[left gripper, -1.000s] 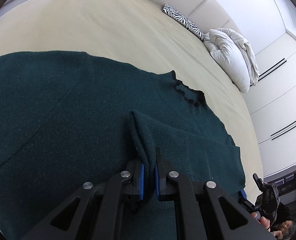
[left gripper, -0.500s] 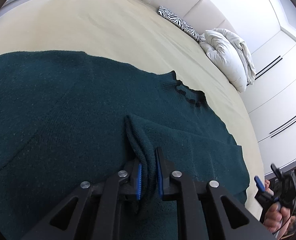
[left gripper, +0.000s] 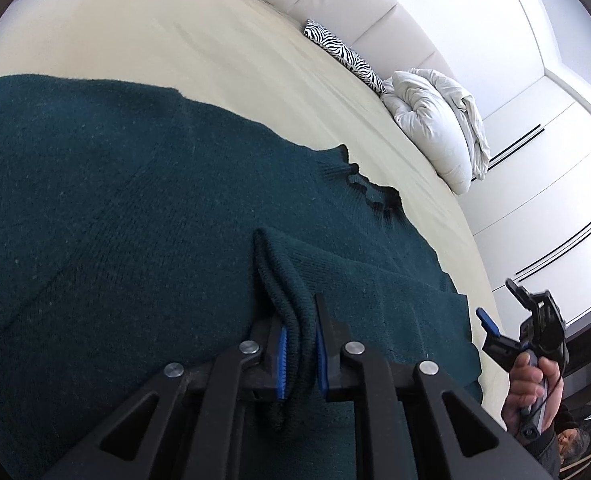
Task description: Fold small clothes
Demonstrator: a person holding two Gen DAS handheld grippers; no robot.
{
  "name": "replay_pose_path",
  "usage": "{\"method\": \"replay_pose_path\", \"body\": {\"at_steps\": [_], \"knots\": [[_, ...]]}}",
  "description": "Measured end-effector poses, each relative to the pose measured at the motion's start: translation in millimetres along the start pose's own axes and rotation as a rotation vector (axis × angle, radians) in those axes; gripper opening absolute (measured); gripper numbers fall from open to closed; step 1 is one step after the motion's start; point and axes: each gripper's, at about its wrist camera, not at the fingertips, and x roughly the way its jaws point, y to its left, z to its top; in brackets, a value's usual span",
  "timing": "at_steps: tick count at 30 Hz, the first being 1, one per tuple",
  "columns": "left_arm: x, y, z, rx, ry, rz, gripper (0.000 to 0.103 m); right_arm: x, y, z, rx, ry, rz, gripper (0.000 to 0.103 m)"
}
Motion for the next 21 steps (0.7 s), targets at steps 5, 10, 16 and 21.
{"method": "replay_pose_path", "body": {"at_steps": [5, 10, 16, 21], "knots": [[1.2, -0.5, -0.2, -0.002, -0.006, -0.001, 0.015, 43.0, -24.3, 8.5, -0.013, 0.057, -0.035, 0.065], [-4.7, -0.8, 0.2, -0.018, -0.012, -0.008, 0.016, 18.8, 2.0, -10.2, -0.076, 0.034, -0.008, 0.069], [-58.8, -10.6, 1.0, -0.032, -0.096, 0.012, 0.067, 25.0, 3.1, -38.7, -0.201, 0.082, -0.108, 0.076], [-162.6, 30.0, -7.7, -0.14, -0.263, -0.03, 0.07, -13.5, 42.7, -54.6, -0.188, -0.015, -0.059, 0.079]]}}
